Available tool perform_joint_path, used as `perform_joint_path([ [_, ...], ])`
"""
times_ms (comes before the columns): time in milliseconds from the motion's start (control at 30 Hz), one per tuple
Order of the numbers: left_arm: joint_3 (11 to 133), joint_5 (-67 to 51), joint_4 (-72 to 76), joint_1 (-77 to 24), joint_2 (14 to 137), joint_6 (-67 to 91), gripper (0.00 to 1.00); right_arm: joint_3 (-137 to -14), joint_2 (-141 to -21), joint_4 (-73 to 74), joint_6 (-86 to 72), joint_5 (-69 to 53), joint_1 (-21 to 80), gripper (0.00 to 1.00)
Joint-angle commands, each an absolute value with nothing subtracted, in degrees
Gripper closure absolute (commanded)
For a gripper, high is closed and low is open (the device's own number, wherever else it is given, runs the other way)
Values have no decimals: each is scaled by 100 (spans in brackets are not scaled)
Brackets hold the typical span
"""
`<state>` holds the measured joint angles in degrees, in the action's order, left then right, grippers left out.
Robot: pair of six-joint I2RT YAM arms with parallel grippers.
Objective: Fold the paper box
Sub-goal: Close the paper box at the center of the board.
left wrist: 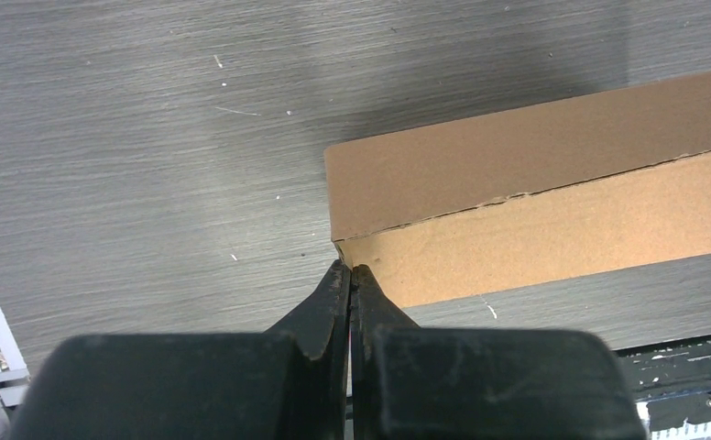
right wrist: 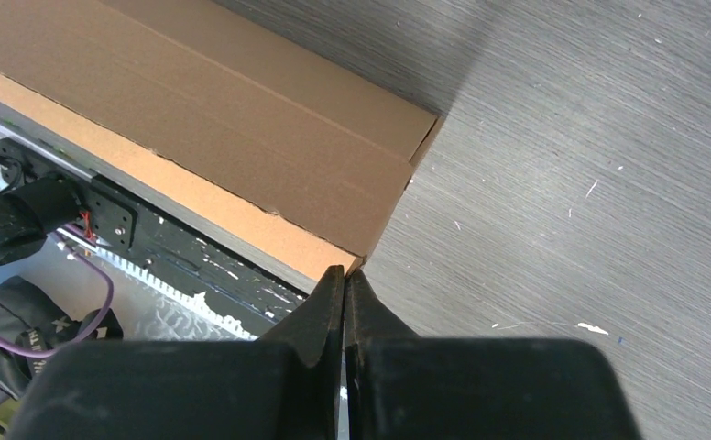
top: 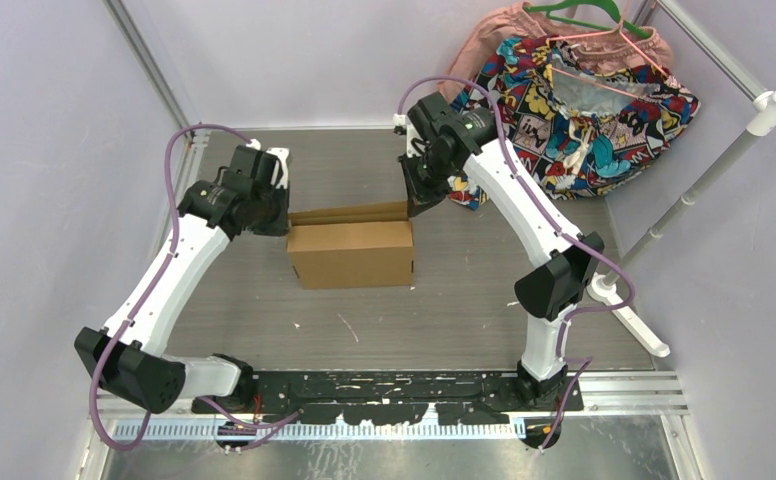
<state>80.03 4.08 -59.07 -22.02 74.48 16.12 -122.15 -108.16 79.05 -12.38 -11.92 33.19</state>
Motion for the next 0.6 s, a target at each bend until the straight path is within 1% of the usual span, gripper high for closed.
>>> perform_joint_path([
  [0, 8156, 220, -5743, -2298, 7473, 1679, 100, -12563, -10791, 7766, -1235, -1822, 3336, 99],
  [233, 8217, 250, -5771, -2303, 7514, 1670, 100, -12609, -10769, 7888, -1171, -1824, 3309, 99],
  [433, 8244, 242, -5774, -2311, 7522, 1677, 100, -12355, -10647, 7856, -1143, -1796, 3294, 99],
  [567, 8253, 244, -5785, -2312, 7505, 1687, 95, -12248, -10601, 7824, -1151, -1722, 3288, 99],
])
